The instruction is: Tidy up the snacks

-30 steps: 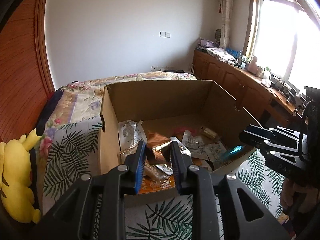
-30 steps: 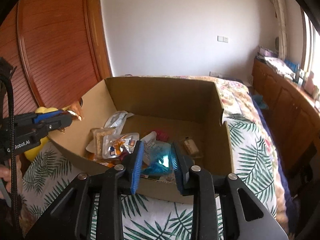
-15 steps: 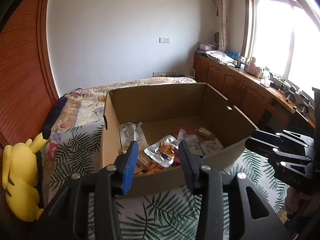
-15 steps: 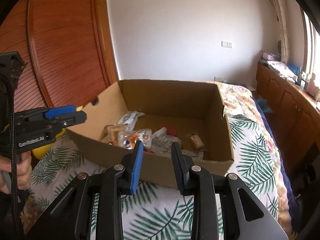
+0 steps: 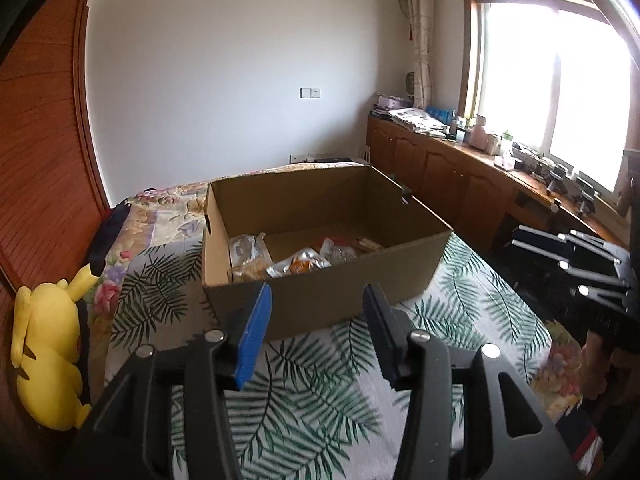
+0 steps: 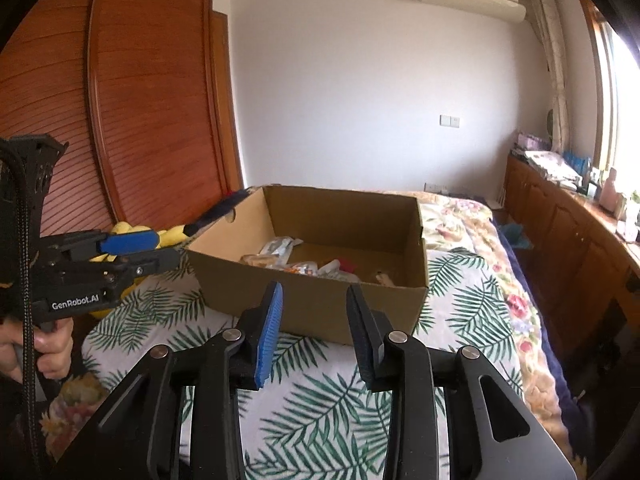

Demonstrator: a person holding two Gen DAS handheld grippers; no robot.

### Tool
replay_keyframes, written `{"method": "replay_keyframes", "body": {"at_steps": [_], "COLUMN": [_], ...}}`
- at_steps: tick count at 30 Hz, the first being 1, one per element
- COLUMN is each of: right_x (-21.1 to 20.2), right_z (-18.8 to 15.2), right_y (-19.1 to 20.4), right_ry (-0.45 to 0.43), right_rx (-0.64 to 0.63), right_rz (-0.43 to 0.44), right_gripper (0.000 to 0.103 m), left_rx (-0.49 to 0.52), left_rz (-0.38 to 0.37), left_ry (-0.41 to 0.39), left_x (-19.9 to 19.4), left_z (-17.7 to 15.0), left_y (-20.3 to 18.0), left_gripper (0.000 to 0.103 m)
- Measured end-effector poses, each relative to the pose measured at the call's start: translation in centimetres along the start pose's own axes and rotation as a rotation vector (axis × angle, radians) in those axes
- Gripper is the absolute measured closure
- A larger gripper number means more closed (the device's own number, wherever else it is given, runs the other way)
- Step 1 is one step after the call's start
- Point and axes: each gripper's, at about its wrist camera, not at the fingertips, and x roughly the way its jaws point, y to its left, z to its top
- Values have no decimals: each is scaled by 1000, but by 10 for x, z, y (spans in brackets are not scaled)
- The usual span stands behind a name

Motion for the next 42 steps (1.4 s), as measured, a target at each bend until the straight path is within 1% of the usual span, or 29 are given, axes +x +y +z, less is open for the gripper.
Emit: {"method": "replay_keyframes", "body": {"at_steps": [4,11,13,15,17,19,21,23,26,28,29,30,31,33,36,42], "right_x": [-16,-33,-38,-44,-48,-53,-58,-61,-66,-68,-70,-71,-72,-74,-76,-77], "right_z": [-15,-39,-44,-53,-59,-66,-70,-74,-80,-84,-86,-87,-88,-90,-94,-104], "right_y": [2,5,5,9,15,20,24,27,31,33,34,35,36,38,40,42], "right_ry": [-14,-11,-22,-34,-33,-42,-48,-55,-65,-70,-75,-80,-84,-92,-97,-95], "right_rx": [7,19,29,28,9,-1,-2,2,11,19,26,30,35,52,70,94], "right_rz": [-13,-31,-36,-29,-42,-49,-52,-51,-56,-54,-54,-50,-49,-49,-75,-140], "right_gripper": [66,61,59,59,59,59,58,55,47,38,36,32,26,17,12,11], "left_rx": [14,29,23,1,-19,-32,-47,-67,-83,-71,-62,-54,-45,-35,-31,-34], "left_rz": [2,26,31,35,46,69,88,102,120,134,147,155,163,172,186,190], "left_ry": [-12,-28,-32,-22,-23,-23,-44,-53,-71,-78,-85,-88,-86,-86,-88,-106], "left_x": [-18,-41,-45,-46,-48,-49,-54,-57,-63,-67,-69,-71,-72,-74,-77,-82], "left_z": [-14,-34,-40,-48,-56,-65,-73,-80,-87,-91,-93,-94,-95,-98,-104,-120], "left_y": [-7,-19,-20,-19,-18,-16,-14,-12,-13,-16,-19,-20,-22,-26,-32,-40], "left_gripper": [54,52,48,46,45,38,31,31,30,26,25,22,18,16,13,13]}}
